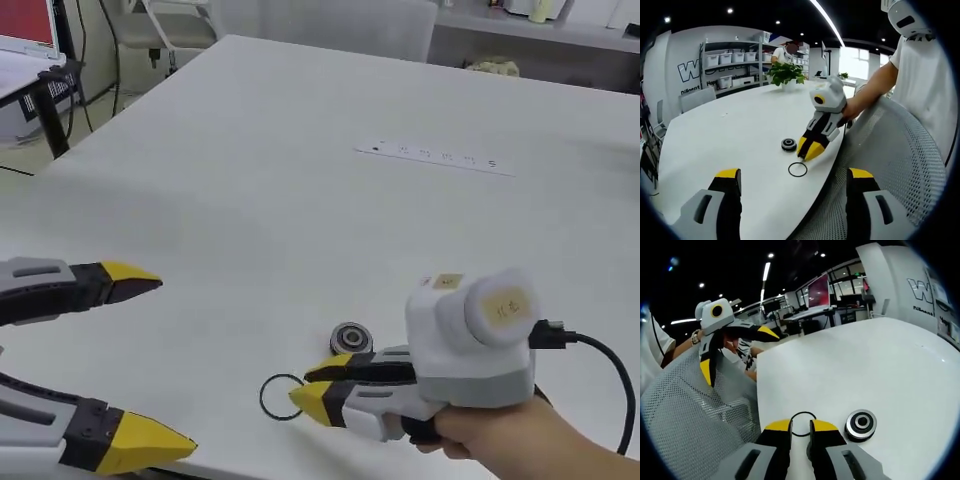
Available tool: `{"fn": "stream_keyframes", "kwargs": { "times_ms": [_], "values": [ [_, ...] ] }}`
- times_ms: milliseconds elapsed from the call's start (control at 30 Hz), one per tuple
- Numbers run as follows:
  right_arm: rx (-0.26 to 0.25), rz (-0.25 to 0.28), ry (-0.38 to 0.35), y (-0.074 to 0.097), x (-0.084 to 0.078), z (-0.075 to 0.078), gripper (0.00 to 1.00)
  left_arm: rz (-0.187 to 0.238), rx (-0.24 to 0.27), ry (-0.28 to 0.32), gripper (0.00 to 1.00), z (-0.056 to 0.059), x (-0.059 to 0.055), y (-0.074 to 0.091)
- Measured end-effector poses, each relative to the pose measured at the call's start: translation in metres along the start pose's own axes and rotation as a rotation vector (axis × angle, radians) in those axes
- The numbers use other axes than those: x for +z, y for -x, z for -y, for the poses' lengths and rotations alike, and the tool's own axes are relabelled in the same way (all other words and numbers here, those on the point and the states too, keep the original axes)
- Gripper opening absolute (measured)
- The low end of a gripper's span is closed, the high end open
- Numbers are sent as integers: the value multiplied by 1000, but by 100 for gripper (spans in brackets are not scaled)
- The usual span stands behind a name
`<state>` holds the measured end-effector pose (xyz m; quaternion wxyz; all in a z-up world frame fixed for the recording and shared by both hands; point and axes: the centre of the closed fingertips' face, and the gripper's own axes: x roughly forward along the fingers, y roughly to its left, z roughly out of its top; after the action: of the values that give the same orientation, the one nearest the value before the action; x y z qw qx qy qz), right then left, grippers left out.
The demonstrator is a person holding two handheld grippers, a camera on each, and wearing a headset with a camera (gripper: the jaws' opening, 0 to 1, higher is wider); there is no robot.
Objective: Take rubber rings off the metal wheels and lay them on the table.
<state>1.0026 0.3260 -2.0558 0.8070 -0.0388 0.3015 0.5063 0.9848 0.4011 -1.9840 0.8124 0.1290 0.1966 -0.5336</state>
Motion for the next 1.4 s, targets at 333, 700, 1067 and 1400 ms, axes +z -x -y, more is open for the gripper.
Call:
{"fn": "stream_keyframes", "kwargs": {
  "times_ms": [333,700,1067,1400],
  "values": [
    [-3,77,-21,11,22,4,15,-3,-4,0,84,1,0,0],
    [-16,120,46,26,39,6,22,-10,-9,-2,84,2,-1,-1],
    [-59,163,92,47,52,17,22,-18,-13,-5,84,3,-2,-2],
    [-93,163,133,61,49,29,22,-26,-20,-8,84,5,-4,-2]
  ]
}}
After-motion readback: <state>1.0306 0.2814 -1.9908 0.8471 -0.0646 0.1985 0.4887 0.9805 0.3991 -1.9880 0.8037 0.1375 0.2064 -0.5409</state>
